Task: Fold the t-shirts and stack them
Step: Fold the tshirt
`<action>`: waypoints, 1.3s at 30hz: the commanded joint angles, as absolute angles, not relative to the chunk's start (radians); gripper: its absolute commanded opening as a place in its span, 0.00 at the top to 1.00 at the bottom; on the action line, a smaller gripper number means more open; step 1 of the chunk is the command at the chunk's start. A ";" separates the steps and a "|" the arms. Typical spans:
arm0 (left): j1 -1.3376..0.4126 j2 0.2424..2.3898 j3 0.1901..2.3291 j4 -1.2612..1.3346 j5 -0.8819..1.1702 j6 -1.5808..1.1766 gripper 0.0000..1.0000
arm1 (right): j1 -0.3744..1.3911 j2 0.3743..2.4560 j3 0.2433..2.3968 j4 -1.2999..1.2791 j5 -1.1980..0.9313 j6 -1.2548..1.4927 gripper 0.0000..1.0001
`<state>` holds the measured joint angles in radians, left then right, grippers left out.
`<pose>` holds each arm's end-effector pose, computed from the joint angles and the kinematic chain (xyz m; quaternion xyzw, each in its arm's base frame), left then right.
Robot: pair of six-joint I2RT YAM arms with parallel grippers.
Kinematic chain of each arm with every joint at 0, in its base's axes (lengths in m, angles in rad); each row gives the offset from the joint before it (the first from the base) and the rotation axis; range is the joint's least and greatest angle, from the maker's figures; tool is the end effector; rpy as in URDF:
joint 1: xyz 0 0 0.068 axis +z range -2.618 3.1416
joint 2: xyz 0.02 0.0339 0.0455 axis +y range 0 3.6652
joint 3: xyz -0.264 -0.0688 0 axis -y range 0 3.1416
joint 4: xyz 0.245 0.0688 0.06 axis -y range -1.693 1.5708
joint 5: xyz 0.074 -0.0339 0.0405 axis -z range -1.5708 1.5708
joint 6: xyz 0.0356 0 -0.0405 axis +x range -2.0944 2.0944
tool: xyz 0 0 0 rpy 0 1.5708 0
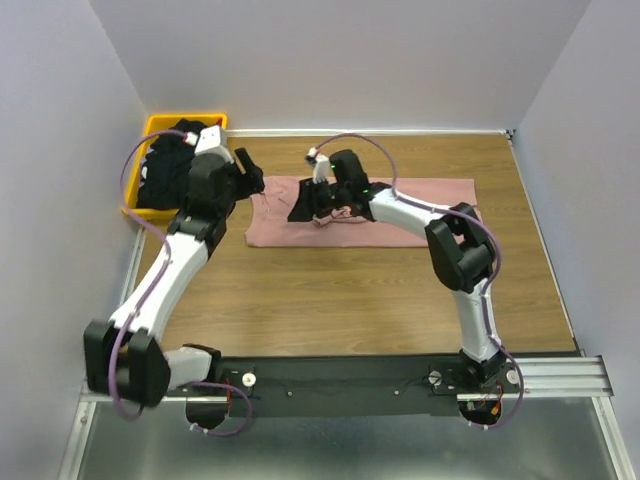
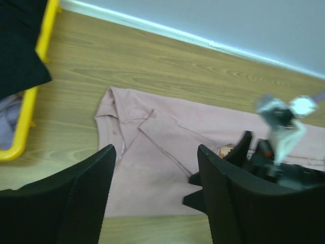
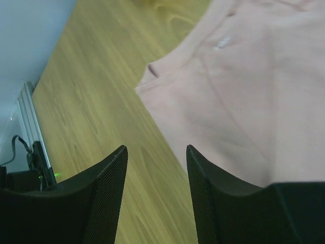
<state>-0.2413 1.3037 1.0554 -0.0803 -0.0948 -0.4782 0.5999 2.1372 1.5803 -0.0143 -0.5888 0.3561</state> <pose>0.2981 -0.0699 0.3308 -0.1234 0.8034 -0.1686 0.5576 0.3921 0.2921 0.2017 -0.2402 0.8168 0.4371 0.2901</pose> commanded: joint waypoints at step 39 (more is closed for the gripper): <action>-0.239 0.523 0.451 0.126 -0.126 -0.271 0.14 | 0.131 1.813 1.257 -0.387 0.284 0.317 0.47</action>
